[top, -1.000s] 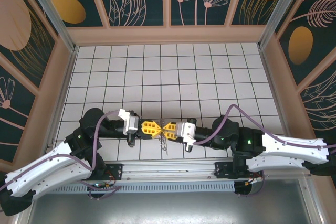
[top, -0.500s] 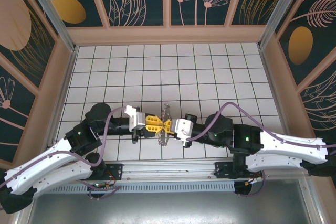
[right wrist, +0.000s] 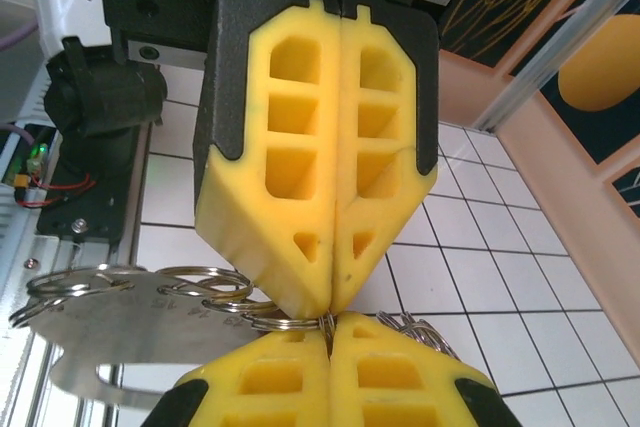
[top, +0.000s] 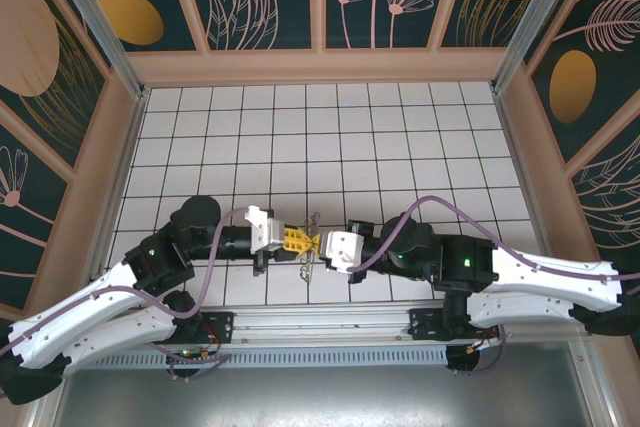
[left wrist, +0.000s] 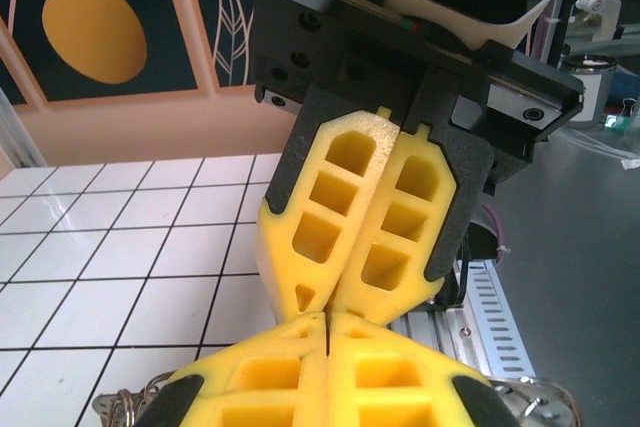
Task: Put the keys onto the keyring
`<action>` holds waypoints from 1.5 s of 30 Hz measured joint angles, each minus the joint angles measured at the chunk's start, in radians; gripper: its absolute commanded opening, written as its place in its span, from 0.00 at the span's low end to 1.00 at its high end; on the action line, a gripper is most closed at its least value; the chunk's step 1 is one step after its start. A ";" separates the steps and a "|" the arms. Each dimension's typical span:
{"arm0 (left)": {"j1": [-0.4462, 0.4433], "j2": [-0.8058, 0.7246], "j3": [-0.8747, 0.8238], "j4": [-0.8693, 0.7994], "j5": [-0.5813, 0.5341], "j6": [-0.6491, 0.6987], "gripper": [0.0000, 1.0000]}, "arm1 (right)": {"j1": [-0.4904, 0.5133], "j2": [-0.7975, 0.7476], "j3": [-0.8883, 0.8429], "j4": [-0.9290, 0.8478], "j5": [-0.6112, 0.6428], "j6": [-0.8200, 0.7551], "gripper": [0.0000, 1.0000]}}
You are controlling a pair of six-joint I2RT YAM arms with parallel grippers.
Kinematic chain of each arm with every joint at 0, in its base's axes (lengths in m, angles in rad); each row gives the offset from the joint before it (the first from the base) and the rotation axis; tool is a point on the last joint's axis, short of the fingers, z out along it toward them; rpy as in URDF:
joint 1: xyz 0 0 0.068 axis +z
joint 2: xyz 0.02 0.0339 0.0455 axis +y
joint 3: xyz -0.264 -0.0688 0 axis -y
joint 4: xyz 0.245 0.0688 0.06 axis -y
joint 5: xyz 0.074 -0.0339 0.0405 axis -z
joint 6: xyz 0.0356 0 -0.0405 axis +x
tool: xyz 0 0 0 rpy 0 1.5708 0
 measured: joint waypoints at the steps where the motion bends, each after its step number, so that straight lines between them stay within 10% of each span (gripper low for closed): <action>1: -0.001 -0.006 -0.002 0.006 0.002 0.000 0.00 | 0.000 -0.003 0.000 0.006 -0.006 0.000 0.00; 8: -0.001 -0.072 -0.050 0.130 0.015 -0.048 0.00 | 0.007 -0.027 -0.006 0.090 -0.053 0.015 0.23; 24: 0.001 -0.092 -0.081 0.236 0.003 -0.106 0.00 | 0.009 -0.087 -0.083 0.159 -0.070 0.087 0.38; 45: 0.001 -0.100 -0.084 0.251 0.003 -0.118 0.00 | 0.009 -0.100 -0.113 0.235 -0.058 0.052 0.19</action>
